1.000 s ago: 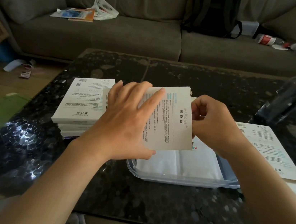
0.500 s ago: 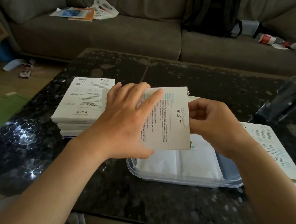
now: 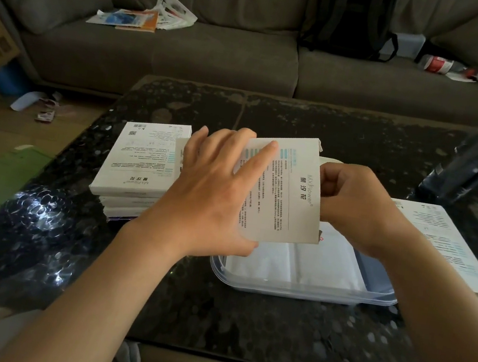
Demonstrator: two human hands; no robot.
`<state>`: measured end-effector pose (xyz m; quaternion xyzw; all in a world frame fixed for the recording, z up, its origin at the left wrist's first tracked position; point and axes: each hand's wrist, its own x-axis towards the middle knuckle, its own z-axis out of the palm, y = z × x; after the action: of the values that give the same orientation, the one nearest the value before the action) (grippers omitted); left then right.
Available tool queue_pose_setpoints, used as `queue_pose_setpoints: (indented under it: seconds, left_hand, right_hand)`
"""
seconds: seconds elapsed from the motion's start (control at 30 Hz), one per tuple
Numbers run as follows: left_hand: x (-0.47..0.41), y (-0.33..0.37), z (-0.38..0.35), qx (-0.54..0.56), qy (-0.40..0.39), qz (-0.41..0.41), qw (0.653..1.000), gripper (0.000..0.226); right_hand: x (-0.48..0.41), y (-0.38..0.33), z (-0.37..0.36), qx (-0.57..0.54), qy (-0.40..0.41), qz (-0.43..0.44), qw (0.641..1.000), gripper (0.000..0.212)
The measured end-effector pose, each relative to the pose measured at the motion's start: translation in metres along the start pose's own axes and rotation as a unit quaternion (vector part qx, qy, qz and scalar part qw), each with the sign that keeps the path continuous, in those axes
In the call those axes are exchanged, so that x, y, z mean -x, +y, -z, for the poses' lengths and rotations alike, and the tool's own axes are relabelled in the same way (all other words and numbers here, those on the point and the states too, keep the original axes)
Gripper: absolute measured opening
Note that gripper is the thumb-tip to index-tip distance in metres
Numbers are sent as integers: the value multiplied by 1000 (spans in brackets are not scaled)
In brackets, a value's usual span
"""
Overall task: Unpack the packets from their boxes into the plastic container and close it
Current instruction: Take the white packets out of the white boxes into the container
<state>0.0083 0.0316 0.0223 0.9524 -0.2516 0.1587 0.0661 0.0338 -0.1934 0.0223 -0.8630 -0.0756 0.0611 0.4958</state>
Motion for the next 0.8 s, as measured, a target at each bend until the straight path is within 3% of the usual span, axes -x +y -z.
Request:
queue_pose_setpoints:
  seconds: [0.2, 0.53, 0.8]
  left_hand:
    - [0, -5, 1, -11, -9, 11, 1000, 120]
    - [2, -17, 6, 8, 6, 46, 999, 121]
    - [4, -25, 9, 20, 24, 64, 997, 119]
  right_hand:
    - [4, -4, 6, -53, -12, -14, 998, 8]
    - [0, -1, 17, -163, 45, -84, 982, 8]
    - [-5, 4, 20, -128, 140, -109, 976, 50]
